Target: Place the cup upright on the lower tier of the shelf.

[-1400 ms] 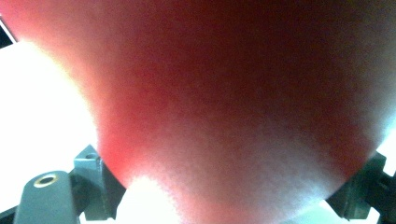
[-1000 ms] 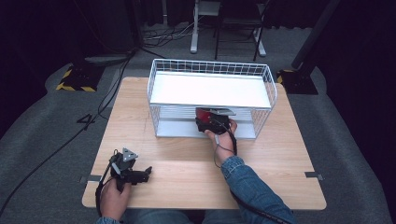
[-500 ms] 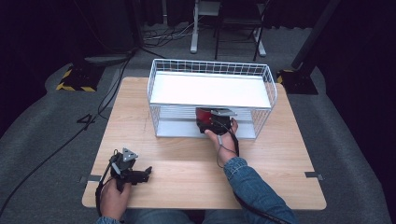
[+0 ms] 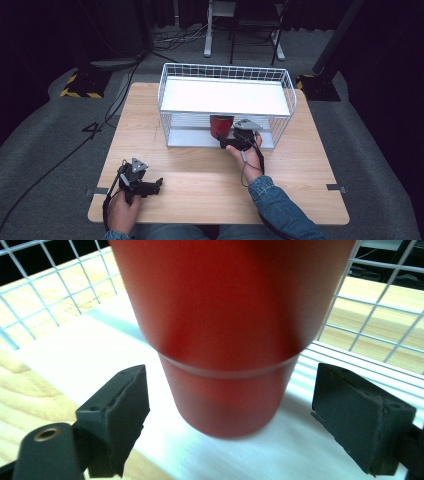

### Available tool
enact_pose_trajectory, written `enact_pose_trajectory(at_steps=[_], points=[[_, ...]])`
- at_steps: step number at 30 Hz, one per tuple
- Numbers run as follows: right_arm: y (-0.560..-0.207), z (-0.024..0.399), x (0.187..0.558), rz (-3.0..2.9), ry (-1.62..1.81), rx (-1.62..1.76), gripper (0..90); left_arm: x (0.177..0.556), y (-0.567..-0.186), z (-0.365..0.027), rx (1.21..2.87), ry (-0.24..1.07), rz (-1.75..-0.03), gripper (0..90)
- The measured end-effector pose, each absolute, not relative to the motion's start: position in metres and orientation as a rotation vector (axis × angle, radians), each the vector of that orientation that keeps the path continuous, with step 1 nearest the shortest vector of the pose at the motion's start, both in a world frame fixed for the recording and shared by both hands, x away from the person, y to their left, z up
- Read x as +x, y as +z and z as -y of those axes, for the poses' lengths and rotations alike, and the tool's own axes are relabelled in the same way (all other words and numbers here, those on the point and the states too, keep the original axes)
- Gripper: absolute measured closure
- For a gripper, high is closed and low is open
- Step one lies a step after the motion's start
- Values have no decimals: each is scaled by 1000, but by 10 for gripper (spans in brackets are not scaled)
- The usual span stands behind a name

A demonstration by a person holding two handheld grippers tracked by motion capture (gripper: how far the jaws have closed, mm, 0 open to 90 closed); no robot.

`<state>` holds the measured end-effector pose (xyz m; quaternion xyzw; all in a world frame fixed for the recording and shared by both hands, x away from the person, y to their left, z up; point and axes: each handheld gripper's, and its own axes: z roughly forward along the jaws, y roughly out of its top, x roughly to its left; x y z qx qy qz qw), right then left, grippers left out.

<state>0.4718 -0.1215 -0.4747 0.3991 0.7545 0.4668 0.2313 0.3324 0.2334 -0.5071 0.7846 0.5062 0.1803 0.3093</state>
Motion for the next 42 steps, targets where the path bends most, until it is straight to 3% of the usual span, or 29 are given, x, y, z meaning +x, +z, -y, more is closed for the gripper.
enact_pose_trajectory(at_steps=[42], points=[[-426,237,385,-2258,1262,1044,160,332,-507,-233,2074,478,-1337,1]])
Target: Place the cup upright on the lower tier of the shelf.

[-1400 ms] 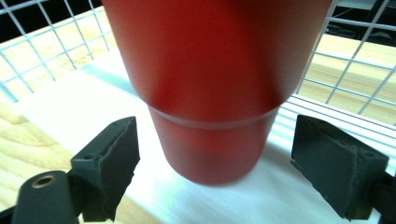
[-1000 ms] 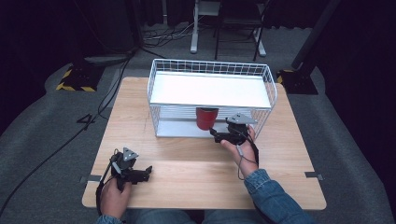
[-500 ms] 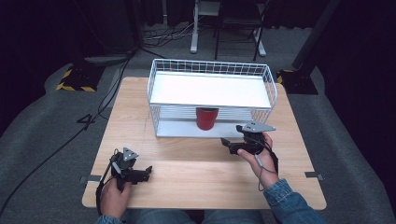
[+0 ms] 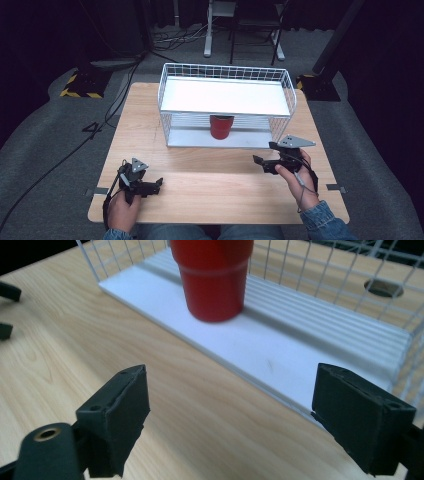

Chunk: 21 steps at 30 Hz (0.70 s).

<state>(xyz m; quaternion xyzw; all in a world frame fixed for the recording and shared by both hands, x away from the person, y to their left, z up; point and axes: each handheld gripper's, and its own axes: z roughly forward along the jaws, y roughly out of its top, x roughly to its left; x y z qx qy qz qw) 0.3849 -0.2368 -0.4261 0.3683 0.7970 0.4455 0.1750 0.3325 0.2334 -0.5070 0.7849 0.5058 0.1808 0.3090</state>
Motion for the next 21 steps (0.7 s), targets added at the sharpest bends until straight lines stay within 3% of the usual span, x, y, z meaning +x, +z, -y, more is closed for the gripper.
enact_pose_trajectory(at_steps=[21], points=[[-455,291,364,-2296,1156,1158,161,332,-507,-233,2074,477,-1338,0]])
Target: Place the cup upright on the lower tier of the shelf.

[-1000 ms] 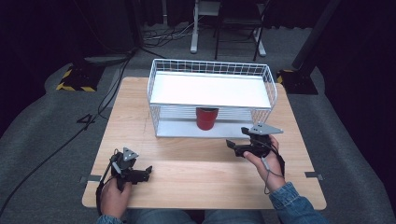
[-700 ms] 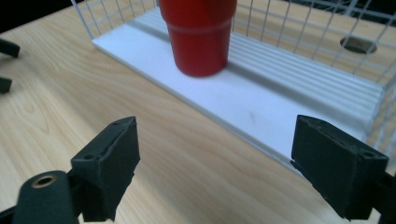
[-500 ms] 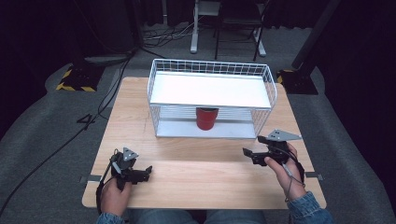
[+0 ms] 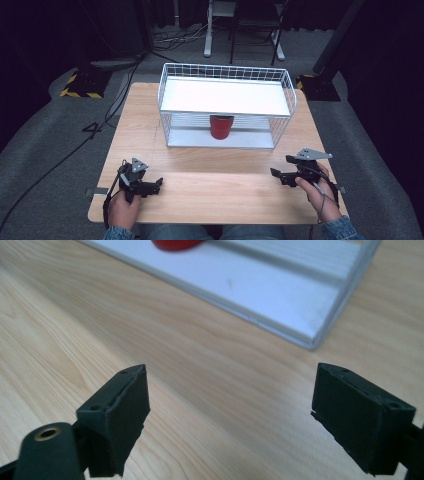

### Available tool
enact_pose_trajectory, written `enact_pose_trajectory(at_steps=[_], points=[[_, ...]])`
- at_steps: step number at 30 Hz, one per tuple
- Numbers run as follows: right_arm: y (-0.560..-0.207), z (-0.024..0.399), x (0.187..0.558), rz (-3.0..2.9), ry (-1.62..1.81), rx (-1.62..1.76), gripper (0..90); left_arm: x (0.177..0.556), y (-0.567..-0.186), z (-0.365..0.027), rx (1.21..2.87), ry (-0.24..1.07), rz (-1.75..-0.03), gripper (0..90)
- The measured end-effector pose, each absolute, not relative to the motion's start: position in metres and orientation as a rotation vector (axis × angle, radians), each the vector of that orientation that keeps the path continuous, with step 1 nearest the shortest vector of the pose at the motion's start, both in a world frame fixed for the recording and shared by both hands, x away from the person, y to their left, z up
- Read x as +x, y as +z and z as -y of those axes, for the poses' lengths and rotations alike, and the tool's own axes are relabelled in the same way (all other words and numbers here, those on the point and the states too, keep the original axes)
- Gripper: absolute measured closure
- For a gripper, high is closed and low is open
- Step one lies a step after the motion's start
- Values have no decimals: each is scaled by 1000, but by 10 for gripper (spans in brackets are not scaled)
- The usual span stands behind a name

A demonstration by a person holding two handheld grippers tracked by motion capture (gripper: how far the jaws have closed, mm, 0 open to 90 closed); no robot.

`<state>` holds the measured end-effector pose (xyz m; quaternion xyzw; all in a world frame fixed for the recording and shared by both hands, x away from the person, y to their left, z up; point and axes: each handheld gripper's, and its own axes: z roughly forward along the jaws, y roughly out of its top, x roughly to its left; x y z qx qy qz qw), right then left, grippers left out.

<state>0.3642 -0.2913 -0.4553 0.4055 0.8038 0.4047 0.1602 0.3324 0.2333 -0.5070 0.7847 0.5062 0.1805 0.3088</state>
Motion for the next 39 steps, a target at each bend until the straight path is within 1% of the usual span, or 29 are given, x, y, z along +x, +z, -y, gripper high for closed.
enact_pose_trajectory(at_steps=[10,27,28,31,34,39], points=[[-483,299,363,-2364,1039,1204,161,332,-507,-233,2073,476,-1337,0],[-502,296,360,-2359,999,1158,153,332,-507,-233,2074,477,-1338,1],[-505,293,359,-2333,1001,1155,106,332,-507,-233,2074,477,-1337,1],[-506,291,359,-2323,998,1161,94,332,-507,-233,2075,477,-1337,1],[-506,289,359,-2323,985,1166,59,332,-507,-233,2073,476,-1337,0],[-506,288,359,-2336,984,1159,42,332,-507,-233,2073,477,-1336,0]])
